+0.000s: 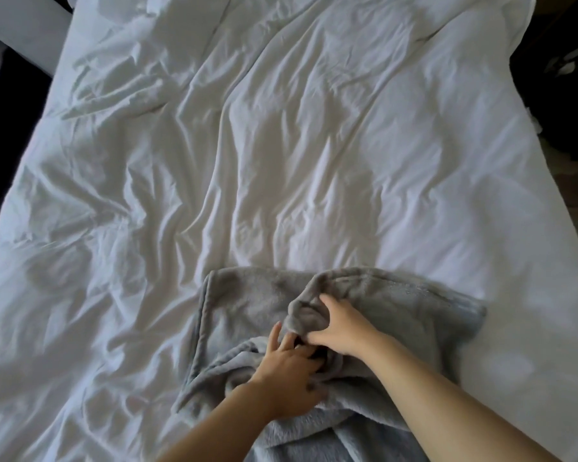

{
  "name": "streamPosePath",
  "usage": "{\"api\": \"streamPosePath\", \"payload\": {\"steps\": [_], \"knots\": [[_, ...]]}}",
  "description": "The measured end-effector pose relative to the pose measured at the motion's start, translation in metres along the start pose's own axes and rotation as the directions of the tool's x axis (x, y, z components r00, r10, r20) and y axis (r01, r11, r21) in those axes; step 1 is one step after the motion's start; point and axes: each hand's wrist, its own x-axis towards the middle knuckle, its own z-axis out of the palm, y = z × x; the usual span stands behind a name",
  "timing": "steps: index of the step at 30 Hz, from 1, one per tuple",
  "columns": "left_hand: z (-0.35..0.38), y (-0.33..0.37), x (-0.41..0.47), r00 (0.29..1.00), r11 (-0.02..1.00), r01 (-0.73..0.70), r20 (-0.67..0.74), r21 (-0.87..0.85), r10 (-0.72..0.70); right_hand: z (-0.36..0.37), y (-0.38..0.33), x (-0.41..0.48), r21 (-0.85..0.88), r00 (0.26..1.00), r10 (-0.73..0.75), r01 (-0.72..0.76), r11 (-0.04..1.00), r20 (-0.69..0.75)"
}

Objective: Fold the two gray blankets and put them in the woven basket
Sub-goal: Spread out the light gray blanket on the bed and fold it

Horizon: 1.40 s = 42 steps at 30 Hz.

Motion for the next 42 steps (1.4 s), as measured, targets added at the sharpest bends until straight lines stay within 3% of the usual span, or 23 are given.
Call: {"api": "streamPosePath", "payload": {"steps": [2, 4, 7, 9, 11, 13, 15, 17, 19, 21, 22, 23, 25, 26, 27, 28, 31, 35, 37, 39, 40, 42], "knots": [[0.0, -0.003, -0.004, 0.996, 0.994, -0.088, 0.014, -0.064, 0.089, 0.009, 0.012, 0.001, 0.044, 0.985, -0.004, 0.012, 0.999, -0.171], [-0.001, -0.006, -0.009, 0.997, 0.95, -0.058, 0.022, -0.307, 0.068, 0.012, 0.024, -0.001, 0.295, 0.944, 0.126, -0.033, 0.955, -0.304], [0.0, -0.012, -0.01, 0.966, 0.778, 0.115, -0.112, -0.617, -0.231, 0.014, 0.042, -0.009, 0.737, 0.856, 0.421, -0.072, 0.672, -0.3], [-0.002, -0.013, -0.002, 0.854, 0.685, 0.298, -0.134, -0.665, -0.503, 0.018, 0.054, -0.015, 0.833, 0.824, 0.511, -0.092, 0.546, -0.244], [-0.004, -0.015, 0.009, 0.703, 0.5, 0.473, -0.031, -0.725, -0.71, 0.022, 0.06, -0.022, 0.86, 0.816, 0.531, -0.087, 0.502, -0.228], [-0.007, -0.02, 0.019, 0.59, 0.277, 0.563, 0.143, -0.779, -0.794, 0.025, 0.062, -0.028, 0.887, 0.821, 0.524, -0.048, 0.459, -0.226], [-0.013, -0.028, 0.026, 0.577, 0.085, 0.547, 0.301, -0.833, -0.759, 0.026, 0.059, -0.033, 0.919, 0.832, 0.51, -0.004, 0.395, -0.215], [-0.021, -0.031, 0.031, 0.596, 0.004, 0.536, 0.376, -0.844, -0.709, 0.026, 0.055, -0.039, 0.94, 0.856, 0.473, 0.045, 0.337, -0.21], [-0.03, -0.031, 0.035, 0.597, 0.023, 0.56, 0.383, -0.828, -0.705, 0.023, 0.052, -0.046, 0.968, 0.883, 0.423, 0.114, 0.226, -0.202], [-0.037, -0.031, 0.04, 0.665, 0.152, 0.507, 0.273, -0.849, -0.695, 0.019, 0.046, -0.054, 0.979, 0.922, 0.33, 0.187, 0.079, -0.203], [-0.042, -0.029, 0.04, 0.719, 0.239, 0.432, 0.172, -0.87, -0.673, 0.017, 0.043, -0.058, 0.973, 0.925, 0.302, 0.218, 0.073, -0.23], [-0.049, -0.026, 0.038, 0.761, 0.295, 0.335, 0.072, -0.895, -0.645, 0.014, 0.039, -0.063, 0.956, 0.912, 0.298, 0.244, 0.162, -0.283], [-0.068, -0.014, 0.024, 0.808, 0.309, 0.147, -0.066, -0.94, -0.585, 0.004, 0.033, -0.081, 0.786, 0.837, 0.237, 0.313, 0.533, -0.494], [-0.079, -0.006, 0.013, 0.826, 0.316, 0.065, -0.126, -0.947, -0.549, -0.004, 0.029, -0.094, 0.648, 0.787, 0.151, 0.363, 0.67, -0.598], [-0.09, 0.003, 0.001, 0.839, 0.313, -0.015, -0.182, -0.95, -0.513, -0.013, 0.022, -0.107, 0.527, 0.743, 0.049, 0.426, 0.735, -0.668], [-0.103, 0.013, -0.013, 0.847, 0.283, -0.088, -0.222, -0.955, -0.484, -0.022, 0.015, -0.121, 0.459, 0.711, -0.048, 0.502, 0.733, -0.702], [-0.136, 0.045, -0.056, 0.864, 0.135, -0.264, -0.297, -0.955, -0.408, -0.048, -0.014, -0.17, 0.396, 0.655, -0.239, 0.664, 0.634, -0.717], [-0.168, 0.084, -0.114, 0.895, 0.051, -0.292, -0.292, -0.955, -0.337, -0.068, -0.053, -0.236, 0.447, 0.631, -0.352, 0.756, 0.478, -0.691], [-0.175, 0.101, -0.137, 0.931, -0.002, -0.244, -0.234, -0.97, -0.281, -0.07, -0.064, -0.255, 0.571, 0.652, -0.35, 0.758, 0.315, -0.672], [-0.18, 0.117, -0.155, 0.914, 0.018, -0.253, -0.245, -0.967, -0.323, -0.07, -0.071, -0.269, 0.742, 0.722, -0.309, 0.667, 0.074, -0.618], [-0.18, 0.121, -0.16, 0.892, 0.053, -0.268, -0.268, -0.962, -0.363, -0.069, -0.072, -0.273, 0.781, 0.753, -0.295, 0.623, 0.033, -0.588], [-0.181, 0.122, -0.164, 0.849, 0.143, -0.301, -0.333, -0.943, -0.41, -0.071, -0.071, -0.276, 0.812, 0.817, -0.287, 0.558, 0.17, -0.5]]}}
